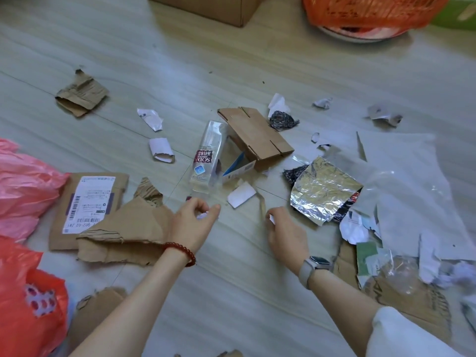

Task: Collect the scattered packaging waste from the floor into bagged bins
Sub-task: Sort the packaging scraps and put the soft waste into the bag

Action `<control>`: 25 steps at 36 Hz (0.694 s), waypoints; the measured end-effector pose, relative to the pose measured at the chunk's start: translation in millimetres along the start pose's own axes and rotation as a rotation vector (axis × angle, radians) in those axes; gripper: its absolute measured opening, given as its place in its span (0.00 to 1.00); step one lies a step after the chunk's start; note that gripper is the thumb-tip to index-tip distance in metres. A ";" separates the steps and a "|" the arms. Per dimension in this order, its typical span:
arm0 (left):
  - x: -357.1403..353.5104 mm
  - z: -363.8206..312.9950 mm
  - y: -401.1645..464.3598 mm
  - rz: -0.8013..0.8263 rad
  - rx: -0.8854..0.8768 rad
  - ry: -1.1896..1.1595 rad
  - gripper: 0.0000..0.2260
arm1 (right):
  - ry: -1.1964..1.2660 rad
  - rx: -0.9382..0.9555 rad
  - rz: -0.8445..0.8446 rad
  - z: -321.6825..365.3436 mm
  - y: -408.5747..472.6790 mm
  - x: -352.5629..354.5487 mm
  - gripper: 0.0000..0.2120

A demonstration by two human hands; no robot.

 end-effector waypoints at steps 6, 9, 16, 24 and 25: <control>-66.3 -33.8 5.8 0.082 -0.177 0.307 0.10 | 0.231 -0.062 -0.319 -37.0 20.8 74.0 0.13; -92.5 -41.3 16.5 0.061 -0.199 0.476 0.17 | 0.134 -0.118 -0.348 -71.1 45.5 93.3 0.18; -110.9 -20.7 19.9 -0.004 -0.152 0.702 0.29 | -0.128 -0.238 -0.038 -128.7 81.4 75.2 0.37; -114.7 -13.7 8.8 -0.083 -0.188 0.627 0.18 | -0.197 -0.109 -0.095 -113.3 69.3 60.2 0.20; -114.6 -12.6 7.7 -0.102 -0.202 0.626 0.17 | -0.204 -0.050 -0.106 -110.4 63.7 58.4 0.19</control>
Point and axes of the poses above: each hand's wrist, its own y-axis towards the middle knuckle, its own x-axis out of the back of the hand, z = x × y, the point moved 6 cm from there along y, towards the middle knuckle, and after that the axes turned 5 degrees about -z, right-handed, at the moved point
